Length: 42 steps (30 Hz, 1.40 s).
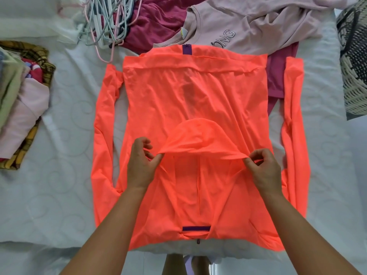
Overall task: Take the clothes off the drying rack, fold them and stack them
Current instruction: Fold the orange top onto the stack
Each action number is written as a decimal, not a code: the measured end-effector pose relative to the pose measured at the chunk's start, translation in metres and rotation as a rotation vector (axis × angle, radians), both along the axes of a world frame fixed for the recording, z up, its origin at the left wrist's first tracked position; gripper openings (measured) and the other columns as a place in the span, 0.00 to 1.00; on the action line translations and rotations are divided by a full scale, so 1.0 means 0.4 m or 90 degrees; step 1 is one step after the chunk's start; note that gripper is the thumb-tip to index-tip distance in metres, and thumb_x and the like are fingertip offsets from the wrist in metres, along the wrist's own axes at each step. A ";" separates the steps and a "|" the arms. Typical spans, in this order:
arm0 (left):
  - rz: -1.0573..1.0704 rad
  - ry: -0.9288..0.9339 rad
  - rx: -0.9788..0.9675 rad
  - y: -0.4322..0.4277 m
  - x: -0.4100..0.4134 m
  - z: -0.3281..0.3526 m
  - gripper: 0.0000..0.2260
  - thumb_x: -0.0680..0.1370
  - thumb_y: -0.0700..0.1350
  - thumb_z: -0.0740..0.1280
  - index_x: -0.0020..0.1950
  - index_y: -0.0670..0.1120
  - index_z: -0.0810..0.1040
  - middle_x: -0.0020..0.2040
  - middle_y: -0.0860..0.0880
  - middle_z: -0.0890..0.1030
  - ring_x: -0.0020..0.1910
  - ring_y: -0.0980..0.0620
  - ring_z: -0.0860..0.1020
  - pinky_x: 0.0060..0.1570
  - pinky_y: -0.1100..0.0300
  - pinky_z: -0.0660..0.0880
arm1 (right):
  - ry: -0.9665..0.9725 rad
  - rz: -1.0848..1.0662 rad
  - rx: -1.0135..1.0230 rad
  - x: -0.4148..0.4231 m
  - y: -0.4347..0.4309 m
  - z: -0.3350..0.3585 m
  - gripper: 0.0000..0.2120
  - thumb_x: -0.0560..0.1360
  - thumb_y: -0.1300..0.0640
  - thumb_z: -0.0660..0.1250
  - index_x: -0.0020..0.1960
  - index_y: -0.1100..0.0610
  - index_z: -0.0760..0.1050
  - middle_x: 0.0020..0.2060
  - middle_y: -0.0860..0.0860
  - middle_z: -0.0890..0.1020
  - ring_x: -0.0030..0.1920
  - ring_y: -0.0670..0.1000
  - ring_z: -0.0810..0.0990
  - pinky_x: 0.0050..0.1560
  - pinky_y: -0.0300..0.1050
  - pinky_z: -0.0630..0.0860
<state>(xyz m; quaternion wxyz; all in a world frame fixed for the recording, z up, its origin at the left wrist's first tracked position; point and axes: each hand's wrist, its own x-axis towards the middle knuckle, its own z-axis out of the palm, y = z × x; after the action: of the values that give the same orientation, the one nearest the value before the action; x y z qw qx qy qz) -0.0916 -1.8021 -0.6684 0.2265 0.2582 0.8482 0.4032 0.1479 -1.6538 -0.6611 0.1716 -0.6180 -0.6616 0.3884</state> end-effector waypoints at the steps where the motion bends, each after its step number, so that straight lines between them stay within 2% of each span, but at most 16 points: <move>1: -0.019 0.031 -0.008 -0.006 0.006 -0.004 0.25 0.64 0.36 0.77 0.56 0.42 0.69 0.48 0.47 0.71 0.35 0.55 0.72 0.41 0.62 0.69 | -0.002 0.013 -0.001 0.001 -0.004 -0.003 0.07 0.69 0.66 0.70 0.41 0.59 0.73 0.37 0.51 0.76 0.36 0.49 0.73 0.39 0.36 0.66; 4: -0.169 0.180 -0.055 -0.021 0.041 -0.014 0.29 0.61 0.40 0.79 0.56 0.45 0.68 0.47 0.43 0.72 0.42 0.46 0.72 0.46 0.56 0.69 | -0.002 0.049 0.015 -0.003 -0.016 -0.005 0.06 0.70 0.66 0.70 0.41 0.58 0.73 0.39 0.54 0.77 0.38 0.53 0.73 0.42 0.41 0.67; 7: -0.244 0.293 -0.145 -0.026 0.057 -0.022 0.23 0.58 0.43 0.80 0.47 0.45 0.75 0.41 0.41 0.74 0.41 0.41 0.75 0.40 0.50 0.73 | 0.008 0.044 0.036 -0.002 -0.021 0.000 0.07 0.70 0.65 0.70 0.41 0.57 0.73 0.39 0.53 0.77 0.35 0.50 0.72 0.39 0.35 0.67; 9: -0.240 0.286 -0.167 -0.026 0.052 -0.026 0.16 0.59 0.43 0.79 0.42 0.43 0.78 0.39 0.42 0.74 0.39 0.40 0.76 0.39 0.50 0.73 | 0.016 0.025 0.045 0.006 -0.019 0.003 0.07 0.71 0.65 0.70 0.41 0.56 0.73 0.39 0.53 0.77 0.34 0.45 0.71 0.39 0.31 0.67; 13: -0.164 0.186 -0.162 -0.024 0.035 -0.026 0.12 0.66 0.47 0.73 0.43 0.42 0.77 0.39 0.43 0.77 0.41 0.42 0.77 0.42 0.48 0.71 | 0.043 0.014 0.037 0.012 -0.023 0.014 0.08 0.72 0.64 0.69 0.41 0.55 0.72 0.36 0.49 0.75 0.34 0.36 0.72 0.38 0.28 0.67; 16: -0.124 0.117 -0.177 -0.020 0.028 -0.023 0.12 0.67 0.41 0.75 0.44 0.39 0.77 0.40 0.42 0.78 0.41 0.44 0.76 0.43 0.52 0.69 | 0.076 0.008 0.026 0.002 -0.034 0.025 0.08 0.72 0.65 0.68 0.42 0.56 0.71 0.34 0.44 0.74 0.34 0.34 0.73 0.38 0.26 0.67; 22: -0.062 -0.038 -0.166 -0.020 0.005 -0.014 0.06 0.69 0.33 0.72 0.44 0.38 0.78 0.36 0.46 0.76 0.37 0.50 0.73 0.37 0.63 0.64 | 0.093 -0.033 0.005 -0.003 -0.032 0.024 0.05 0.73 0.66 0.67 0.44 0.58 0.72 0.33 0.44 0.73 0.33 0.32 0.72 0.38 0.24 0.67; 25: -0.037 -0.053 -0.152 -0.039 -0.005 -0.005 0.08 0.69 0.32 0.70 0.37 0.45 0.75 0.33 0.50 0.75 0.33 0.54 0.72 0.37 0.63 0.64 | 0.093 -0.028 0.004 -0.002 -0.031 0.026 0.05 0.73 0.66 0.67 0.44 0.58 0.72 0.34 0.44 0.73 0.33 0.31 0.72 0.38 0.24 0.67; 27: 0.010 -0.144 -0.093 -0.048 -0.003 0.002 0.13 0.70 0.31 0.69 0.35 0.48 0.73 0.32 0.51 0.74 0.29 0.62 0.71 0.36 0.63 0.67 | 0.110 -0.037 0.002 -0.003 -0.031 0.027 0.05 0.73 0.66 0.67 0.44 0.59 0.72 0.34 0.44 0.73 0.32 0.31 0.72 0.38 0.24 0.67; 29: 0.096 -0.273 -0.007 -0.057 0.005 0.010 0.13 0.71 0.29 0.67 0.36 0.47 0.73 0.32 0.49 0.74 0.27 0.63 0.72 0.32 0.67 0.69 | 0.136 -0.065 0.005 -0.004 -0.031 0.023 0.06 0.74 0.65 0.67 0.43 0.57 0.72 0.34 0.44 0.73 0.32 0.31 0.72 0.38 0.25 0.67; 31: 0.175 -0.306 0.018 -0.069 0.010 0.006 0.12 0.71 0.30 0.66 0.37 0.46 0.72 0.33 0.48 0.74 0.29 0.58 0.73 0.33 0.67 0.69 | 0.143 -0.076 0.000 -0.004 -0.032 0.021 0.06 0.74 0.65 0.67 0.43 0.57 0.72 0.34 0.44 0.73 0.32 0.31 0.72 0.38 0.25 0.67; 33: 0.164 -0.192 -0.042 -0.079 0.015 -0.004 0.07 0.70 0.34 0.67 0.39 0.45 0.73 0.36 0.48 0.75 0.35 0.50 0.74 0.37 0.61 0.69 | 0.144 -0.068 -0.011 -0.005 -0.035 0.021 0.04 0.74 0.65 0.67 0.44 0.59 0.72 0.34 0.44 0.73 0.32 0.31 0.72 0.38 0.25 0.67; 35: 0.056 -0.006 -0.082 -0.077 0.032 -0.004 0.05 0.70 0.38 0.66 0.45 0.43 0.74 0.40 0.47 0.75 0.40 0.48 0.74 0.41 0.59 0.69 | 0.153 -0.059 -0.011 -0.010 -0.035 0.028 0.04 0.74 0.64 0.68 0.44 0.59 0.72 0.33 0.44 0.73 0.32 0.32 0.72 0.37 0.25 0.67; 39: -0.233 0.270 -0.136 -0.013 0.105 -0.004 0.17 0.66 0.51 0.68 0.51 0.46 0.71 0.44 0.43 0.76 0.44 0.45 0.73 0.45 0.52 0.70 | 0.194 -0.051 0.016 -0.026 -0.042 0.053 0.07 0.72 0.58 0.67 0.39 0.50 0.70 0.31 0.43 0.75 0.32 0.35 0.73 0.37 0.26 0.68; 40: -0.255 0.302 -0.175 0.007 0.115 -0.003 0.18 0.65 0.50 0.71 0.51 0.45 0.73 0.44 0.42 0.76 0.45 0.42 0.74 0.44 0.50 0.71 | 0.198 -0.054 0.025 -0.028 -0.044 0.059 0.07 0.71 0.56 0.66 0.38 0.48 0.70 0.32 0.42 0.74 0.32 0.35 0.72 0.37 0.26 0.68; 42: -0.254 0.280 -0.259 0.036 0.105 -0.006 0.16 0.66 0.45 0.74 0.50 0.43 0.77 0.46 0.40 0.76 0.48 0.39 0.75 0.46 0.47 0.71 | 0.198 -0.069 0.032 -0.028 -0.043 0.064 0.05 0.69 0.53 0.64 0.37 0.47 0.69 0.33 0.44 0.74 0.32 0.36 0.72 0.37 0.27 0.68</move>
<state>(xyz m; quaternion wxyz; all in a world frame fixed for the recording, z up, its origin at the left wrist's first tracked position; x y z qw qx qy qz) -0.0497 -1.7877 -0.6707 0.1599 0.4490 0.8723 0.1088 0.1367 -1.6709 -0.6355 0.3080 -0.5807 -0.6024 0.4527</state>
